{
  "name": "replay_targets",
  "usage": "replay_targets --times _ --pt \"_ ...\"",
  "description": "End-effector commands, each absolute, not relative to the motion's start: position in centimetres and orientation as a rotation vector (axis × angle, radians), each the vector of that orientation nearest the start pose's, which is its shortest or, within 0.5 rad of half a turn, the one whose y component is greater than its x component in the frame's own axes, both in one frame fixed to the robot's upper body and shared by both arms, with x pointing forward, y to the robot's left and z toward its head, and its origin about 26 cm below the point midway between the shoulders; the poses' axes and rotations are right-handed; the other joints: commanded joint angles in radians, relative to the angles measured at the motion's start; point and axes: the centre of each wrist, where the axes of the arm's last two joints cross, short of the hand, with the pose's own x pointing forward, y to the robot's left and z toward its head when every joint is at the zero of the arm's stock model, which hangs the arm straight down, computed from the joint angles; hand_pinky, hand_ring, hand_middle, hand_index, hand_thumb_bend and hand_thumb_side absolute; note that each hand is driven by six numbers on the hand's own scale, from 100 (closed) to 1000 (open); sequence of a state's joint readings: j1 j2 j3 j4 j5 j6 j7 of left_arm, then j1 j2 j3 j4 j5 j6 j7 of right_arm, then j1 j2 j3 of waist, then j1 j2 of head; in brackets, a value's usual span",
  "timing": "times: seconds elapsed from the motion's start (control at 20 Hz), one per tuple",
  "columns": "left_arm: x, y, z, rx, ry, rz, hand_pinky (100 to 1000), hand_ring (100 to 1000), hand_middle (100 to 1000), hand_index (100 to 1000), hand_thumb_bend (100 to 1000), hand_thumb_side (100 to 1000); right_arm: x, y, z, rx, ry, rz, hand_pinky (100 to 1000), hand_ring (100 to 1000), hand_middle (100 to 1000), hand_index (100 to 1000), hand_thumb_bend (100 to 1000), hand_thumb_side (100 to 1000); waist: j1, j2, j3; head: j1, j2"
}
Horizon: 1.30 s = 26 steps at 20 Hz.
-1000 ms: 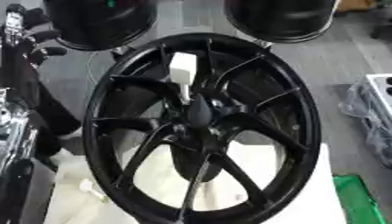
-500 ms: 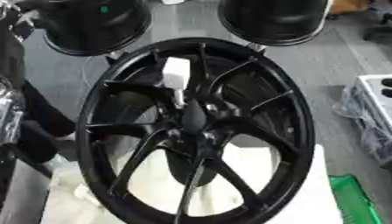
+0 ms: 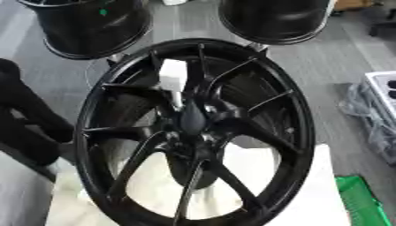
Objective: Pull the pin out of the wheel hub.
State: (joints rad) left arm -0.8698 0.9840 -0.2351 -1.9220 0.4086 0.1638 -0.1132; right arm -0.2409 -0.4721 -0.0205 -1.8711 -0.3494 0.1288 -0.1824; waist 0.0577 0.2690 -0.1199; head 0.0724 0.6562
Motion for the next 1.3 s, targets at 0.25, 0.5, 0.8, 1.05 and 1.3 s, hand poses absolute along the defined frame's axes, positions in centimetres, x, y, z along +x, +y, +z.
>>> replay_targets --times 0.25,0.5,0.8,1.05,1.3 --pt "27.9 23.4 40.3 0.307 -1.974 -1.723 802 852 829 876 256 484 30.8 -31.0 18.0 -0.136 -1.979 0.134 774 738 796 863 100 801 0.002 -0.024 0.001 -0.006 0.0" --pt "29.1 21.9 40.7 0.393 -1.771 -1.918 851 877 829 870 403 471 30.7 -31.1 17.8 -0.144 -1.969 0.151 774 738 796 863 100 805 0.003 -0.029 0.004 -0.008 0.008" --pt "31.1 20.3 41.0 0.507 -1.543 -2.072 880 886 833 872 521 510 30.7 -31.3 17.5 -0.157 -1.958 0.158 774 738 796 863 100 805 0.005 -0.035 0.011 -0.014 0.017" --pt "32.1 19.5 40.0 0.553 -1.472 -2.142 889 888 831 872 599 540 30.7 -31.3 17.5 -0.161 -1.955 0.165 775 738 796 863 100 805 0.01 -0.038 0.012 -0.021 0.022" --pt "32.9 19.1 39.5 0.576 -1.442 -2.153 900 895 838 879 601 471 30.7 -31.3 17.5 -0.158 -1.953 0.171 775 738 795 863 100 806 0.01 -0.04 0.012 -0.022 0.02"
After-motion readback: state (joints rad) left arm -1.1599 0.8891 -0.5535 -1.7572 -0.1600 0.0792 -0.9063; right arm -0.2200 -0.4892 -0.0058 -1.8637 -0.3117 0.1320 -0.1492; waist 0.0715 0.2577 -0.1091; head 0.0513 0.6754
